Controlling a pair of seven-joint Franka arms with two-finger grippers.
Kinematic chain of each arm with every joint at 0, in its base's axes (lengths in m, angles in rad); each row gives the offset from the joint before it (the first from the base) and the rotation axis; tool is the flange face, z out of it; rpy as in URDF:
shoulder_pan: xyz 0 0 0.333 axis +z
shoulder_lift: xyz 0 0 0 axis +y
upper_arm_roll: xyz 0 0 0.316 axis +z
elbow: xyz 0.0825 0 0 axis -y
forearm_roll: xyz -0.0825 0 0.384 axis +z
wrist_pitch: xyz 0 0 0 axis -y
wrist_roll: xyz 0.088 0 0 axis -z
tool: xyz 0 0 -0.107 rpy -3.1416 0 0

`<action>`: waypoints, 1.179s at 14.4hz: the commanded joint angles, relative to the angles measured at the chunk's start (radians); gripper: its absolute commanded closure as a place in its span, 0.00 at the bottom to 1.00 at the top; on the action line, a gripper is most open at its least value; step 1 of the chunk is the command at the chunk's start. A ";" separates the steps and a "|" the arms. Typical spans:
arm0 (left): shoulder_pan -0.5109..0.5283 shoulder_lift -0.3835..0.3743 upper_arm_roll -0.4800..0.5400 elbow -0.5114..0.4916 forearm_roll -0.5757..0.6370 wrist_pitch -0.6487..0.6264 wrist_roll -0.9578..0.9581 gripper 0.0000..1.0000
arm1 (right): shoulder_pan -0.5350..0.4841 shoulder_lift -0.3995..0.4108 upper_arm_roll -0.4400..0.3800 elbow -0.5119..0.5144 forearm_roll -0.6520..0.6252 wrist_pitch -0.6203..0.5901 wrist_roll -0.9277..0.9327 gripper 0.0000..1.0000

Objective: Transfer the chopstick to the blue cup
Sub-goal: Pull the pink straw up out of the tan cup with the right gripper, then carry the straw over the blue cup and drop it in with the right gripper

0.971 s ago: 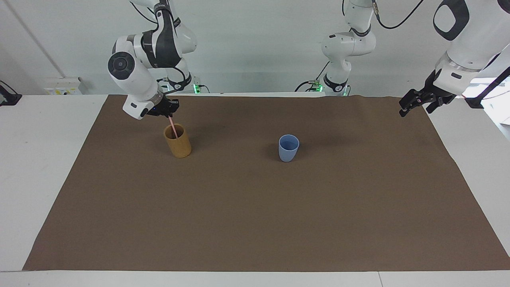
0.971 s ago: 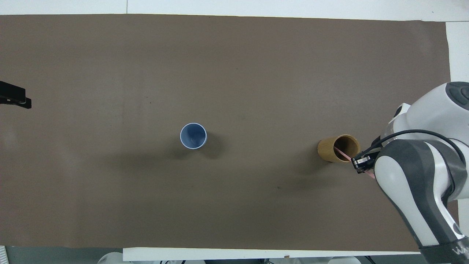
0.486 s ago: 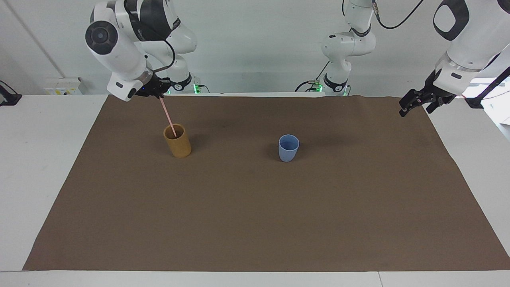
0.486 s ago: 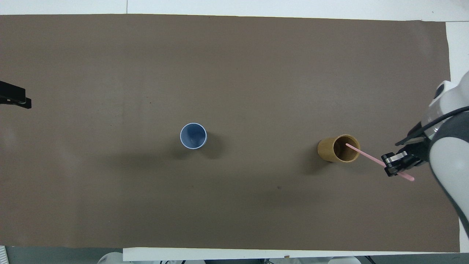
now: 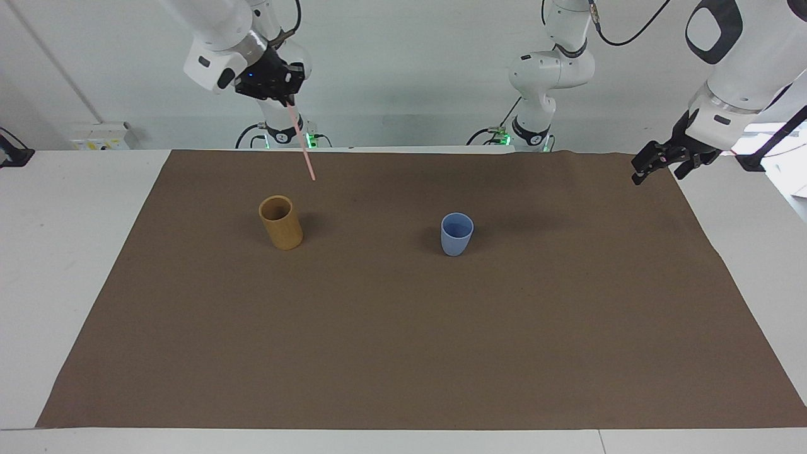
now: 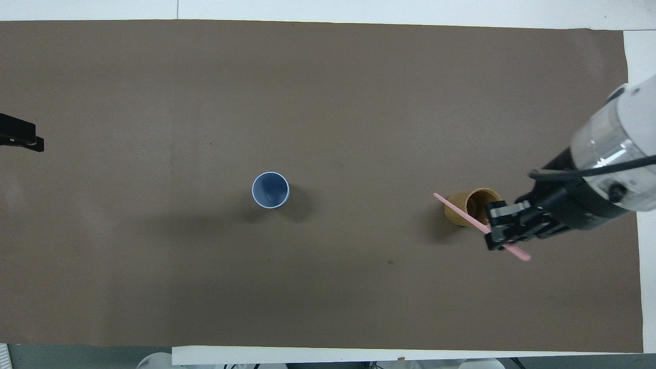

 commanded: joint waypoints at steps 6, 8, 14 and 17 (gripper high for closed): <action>0.001 0.003 0.000 0.008 -0.003 -0.010 0.004 0.00 | 0.318 0.114 0.002 -0.031 0.191 0.476 0.654 1.00; 0.001 0.003 0.000 0.008 -0.003 -0.010 0.004 0.00 | 0.358 0.161 0.002 -0.031 0.202 0.576 0.710 1.00; 0.001 0.003 0.002 0.008 -0.003 -0.010 0.004 0.00 | 0.425 0.232 0.002 -0.066 0.202 0.711 0.737 1.00; 0.001 0.003 0.002 0.008 -0.003 -0.010 0.004 0.00 | 0.427 0.234 0.002 -0.103 0.206 0.724 0.739 1.00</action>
